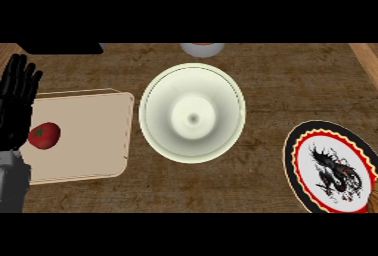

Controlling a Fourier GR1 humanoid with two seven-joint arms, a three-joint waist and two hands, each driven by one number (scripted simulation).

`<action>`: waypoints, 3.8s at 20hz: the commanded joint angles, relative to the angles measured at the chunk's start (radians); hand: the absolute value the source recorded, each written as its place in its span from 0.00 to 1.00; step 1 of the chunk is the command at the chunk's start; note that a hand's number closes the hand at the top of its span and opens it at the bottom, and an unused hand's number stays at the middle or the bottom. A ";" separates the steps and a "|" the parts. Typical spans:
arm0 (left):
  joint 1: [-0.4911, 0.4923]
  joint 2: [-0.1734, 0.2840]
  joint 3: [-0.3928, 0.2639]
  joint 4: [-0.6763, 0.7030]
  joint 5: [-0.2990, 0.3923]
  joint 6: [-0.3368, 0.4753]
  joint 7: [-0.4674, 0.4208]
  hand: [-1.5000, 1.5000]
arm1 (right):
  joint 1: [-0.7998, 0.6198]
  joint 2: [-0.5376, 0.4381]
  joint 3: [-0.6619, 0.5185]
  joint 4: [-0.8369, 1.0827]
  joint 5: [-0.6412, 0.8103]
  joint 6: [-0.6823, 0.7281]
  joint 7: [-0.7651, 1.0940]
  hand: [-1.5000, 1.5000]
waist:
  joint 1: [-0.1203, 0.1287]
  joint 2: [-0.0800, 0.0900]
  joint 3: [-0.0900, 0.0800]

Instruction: Pick the cupcake from the plate and place it in the bowl

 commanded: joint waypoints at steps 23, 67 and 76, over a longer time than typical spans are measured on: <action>-0.021 0.023 0.020 0.041 0.007 -0.027 -0.004 0.50 | -0.503 0.216 -0.048 -0.653 -0.838 0.477 0.853 1.00 | 0.007 -0.004 -0.003; -0.006 -0.012 0.017 0.058 -0.002 -0.029 -0.045 0.50 | -0.545 0.800 0.366 0.004 -0.356 -0.518 0.579 0.00 | 0.006 0.003 0.000; -0.014 0.004 0.023 0.001 0.001 -0.015 0.022 0.50 | -0.442 0.598 0.110 -0.075 -0.578 -0.393 0.526 0.00 | -0.005 -0.001 0.001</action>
